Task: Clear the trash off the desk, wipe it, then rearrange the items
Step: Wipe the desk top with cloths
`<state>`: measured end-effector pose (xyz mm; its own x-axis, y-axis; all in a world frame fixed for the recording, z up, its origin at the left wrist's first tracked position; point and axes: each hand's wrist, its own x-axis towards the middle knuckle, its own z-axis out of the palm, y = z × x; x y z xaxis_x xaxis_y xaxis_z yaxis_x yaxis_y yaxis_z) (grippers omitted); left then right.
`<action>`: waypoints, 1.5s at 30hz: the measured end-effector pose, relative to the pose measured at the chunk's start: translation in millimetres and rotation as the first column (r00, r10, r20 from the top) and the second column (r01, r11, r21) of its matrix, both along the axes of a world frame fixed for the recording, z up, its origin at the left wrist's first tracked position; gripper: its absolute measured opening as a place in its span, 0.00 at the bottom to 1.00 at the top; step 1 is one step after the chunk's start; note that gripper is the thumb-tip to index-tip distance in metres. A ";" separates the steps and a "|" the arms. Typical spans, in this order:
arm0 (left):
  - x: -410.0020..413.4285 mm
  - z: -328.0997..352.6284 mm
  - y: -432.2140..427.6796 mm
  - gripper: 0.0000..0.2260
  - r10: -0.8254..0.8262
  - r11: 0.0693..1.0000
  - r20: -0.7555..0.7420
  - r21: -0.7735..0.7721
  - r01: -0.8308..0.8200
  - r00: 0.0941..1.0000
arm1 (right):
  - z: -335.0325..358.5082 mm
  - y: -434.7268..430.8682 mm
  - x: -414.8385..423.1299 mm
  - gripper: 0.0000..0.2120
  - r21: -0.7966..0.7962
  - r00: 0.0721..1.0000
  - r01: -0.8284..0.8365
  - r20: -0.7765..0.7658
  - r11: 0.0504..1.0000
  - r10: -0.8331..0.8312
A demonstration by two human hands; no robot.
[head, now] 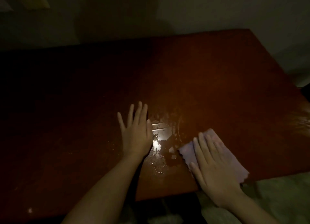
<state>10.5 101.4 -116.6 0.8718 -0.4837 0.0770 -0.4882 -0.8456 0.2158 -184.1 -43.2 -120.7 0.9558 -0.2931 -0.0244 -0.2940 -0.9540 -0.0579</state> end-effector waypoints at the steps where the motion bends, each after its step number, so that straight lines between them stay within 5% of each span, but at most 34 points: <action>1: 1.1 -0.7 3.5 0.28 0.024 0.999 -0.002 -0.024 -0.024 1.000 | -0.3 -0.7 3.7 0.28 0.003 1.000 0.020 -0.011 1.000 -0.020; 7: 17.5 -2.4 -0.4 0.30 0.074 0.995 -0.044 -0.063 -0.077 0.996 | -4.2 -12.6 75.9 0.33 0.108 0.963 0.262 0.039 0.959 -0.267; 14: 96.9 -4.8 6.7 0.31 0.134 0.991 0.018 -0.020 -0.134 0.991 | -7.6 -26.5 143.5 0.26 0.090 0.998 -0.042 0.050 0.995 0.038; 19: 102.7 -0.5 2.6 0.30 0.114 0.993 -0.035 0.002 -0.114 0.993 | 0.3 -59.2 230.1 0.30 0.104 0.992 0.124 0.013 0.987 -0.126; 22: 105.2 -1.1 1.5 0.29 0.124 0.992 -0.047 -0.003 -0.125 0.991 | -1.0 -41.0 275.7 0.30 0.130 0.997 0.081 -0.027 0.988 -0.078; 29: 105.9 -1.6 1.0 0.27 0.136 0.991 -0.064 0.010 -0.136 0.989 | 4.3 -27.4 178.3 0.26 0.079 0.934 -0.355 -0.011 0.932 0.356; 36: 108.5 -0.9 -1.2 0.28 0.142 0.990 -0.089 -0.005 -0.143 0.986 | 1.9 -24.8 280.7 0.29 0.090 0.998 0.058 -0.008 0.994 -0.058; 41: 107.0 2.5 0.4 0.30 0.118 0.989 -0.087 -0.075 -0.125 0.989 | 2.2 22.7 195.2 0.29 0.053 0.979 -0.203 0.004 0.978 0.203; 45: 107.5 1.8 2.2 0.29 0.074 0.987 -0.069 -0.135 -0.083 0.995 | 2.3 -3.5 121.3 0.29 -0.039 0.982 -0.189 0.019 0.981 0.190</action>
<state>118.0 103.7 -114.8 0.9119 -0.4024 0.0810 -0.4031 -0.8409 0.3610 -62.8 -46.7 -118.4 0.9943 -0.1067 0.0049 -0.1065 -0.9940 -0.0265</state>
